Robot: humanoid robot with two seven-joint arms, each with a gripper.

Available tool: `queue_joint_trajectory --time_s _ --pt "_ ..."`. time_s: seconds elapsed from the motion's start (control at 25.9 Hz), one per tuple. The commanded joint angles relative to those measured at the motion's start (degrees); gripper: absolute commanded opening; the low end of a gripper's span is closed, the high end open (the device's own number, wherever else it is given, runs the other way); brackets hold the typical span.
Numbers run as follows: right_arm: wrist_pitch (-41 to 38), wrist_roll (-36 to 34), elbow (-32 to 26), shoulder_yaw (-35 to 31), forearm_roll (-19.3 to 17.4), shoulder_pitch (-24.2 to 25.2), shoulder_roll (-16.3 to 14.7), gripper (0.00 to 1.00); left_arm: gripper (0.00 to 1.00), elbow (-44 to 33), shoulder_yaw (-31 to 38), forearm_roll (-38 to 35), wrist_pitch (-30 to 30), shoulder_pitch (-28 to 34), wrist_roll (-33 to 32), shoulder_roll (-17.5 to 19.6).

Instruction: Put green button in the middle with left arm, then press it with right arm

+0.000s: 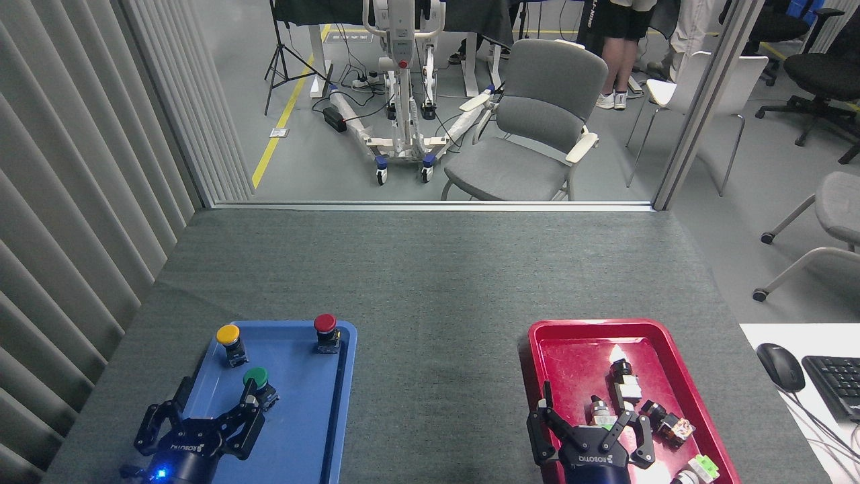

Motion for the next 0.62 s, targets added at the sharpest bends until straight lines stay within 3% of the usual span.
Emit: queue_joint_trajectory --time_s 0.0,0.12,0.31,0.58 --pt "-0.66 -0.07 -1.97 0.0 0.17 0.17 -1.21 1.0 1.0 -0.26 0.0 0.27 -0.17 0.07 0.34 0.0" --pt "-0.4 -0.07 -1.35 -0.52 -0.01 0.0 -2.35 1.0 1.0 -0.26 0.0 0.27 -0.08 -0.1 -0.01 0.08" --pt "3.55 -6.13 0.58 -0.44 -0.01 0.61 0.2 1.0 1.0 0.27 -0.18 0.09 0.18 -0.1 0.52 -0.09" --pt "4.52 -6.22 1.64 0.09 -0.98 0.0 1.43 1.0 1.0 0.09 -0.27 -0.17 0.01 -0.01 2.28 0.0"
